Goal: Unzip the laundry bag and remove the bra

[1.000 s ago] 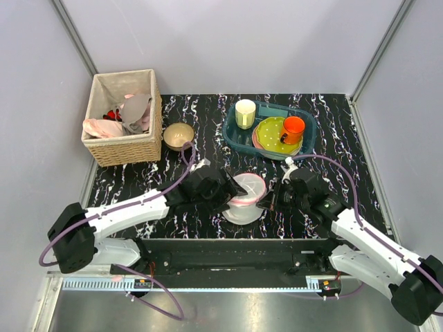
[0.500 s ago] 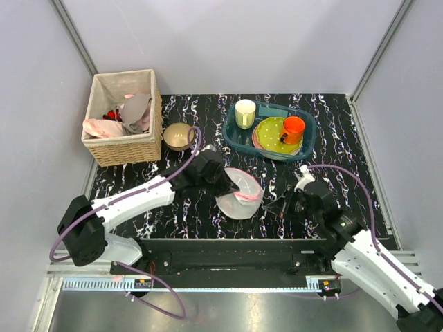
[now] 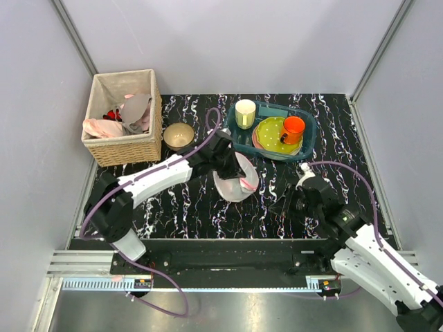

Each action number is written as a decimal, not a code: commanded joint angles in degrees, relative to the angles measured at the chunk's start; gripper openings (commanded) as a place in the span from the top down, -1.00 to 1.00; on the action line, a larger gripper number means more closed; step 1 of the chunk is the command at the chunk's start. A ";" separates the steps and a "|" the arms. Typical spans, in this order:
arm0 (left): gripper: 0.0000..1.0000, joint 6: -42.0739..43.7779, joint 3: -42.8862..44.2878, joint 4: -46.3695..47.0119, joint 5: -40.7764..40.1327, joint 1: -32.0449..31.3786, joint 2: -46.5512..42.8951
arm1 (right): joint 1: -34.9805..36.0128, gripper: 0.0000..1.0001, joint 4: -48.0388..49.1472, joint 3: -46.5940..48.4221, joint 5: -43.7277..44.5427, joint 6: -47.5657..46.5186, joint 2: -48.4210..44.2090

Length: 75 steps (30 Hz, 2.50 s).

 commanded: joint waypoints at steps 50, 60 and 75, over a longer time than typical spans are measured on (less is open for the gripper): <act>1.00 30.78 -2.80 -2.88 16.72 8.10 5.56 | -14.70 1.00 53.52 -5.50 -16.61 12.14 41.90; 1.00 33.85 0.46 -7.62 14.25 8.10 -0.12 | -14.52 0.18 32.67 -7.88 -8.70 7.65 18.15; 1.00 27.79 -8.24 -2.53 22.95 7.75 -19.57 | -14.70 -0.91 73.50 -10.43 -28.82 19.87 38.18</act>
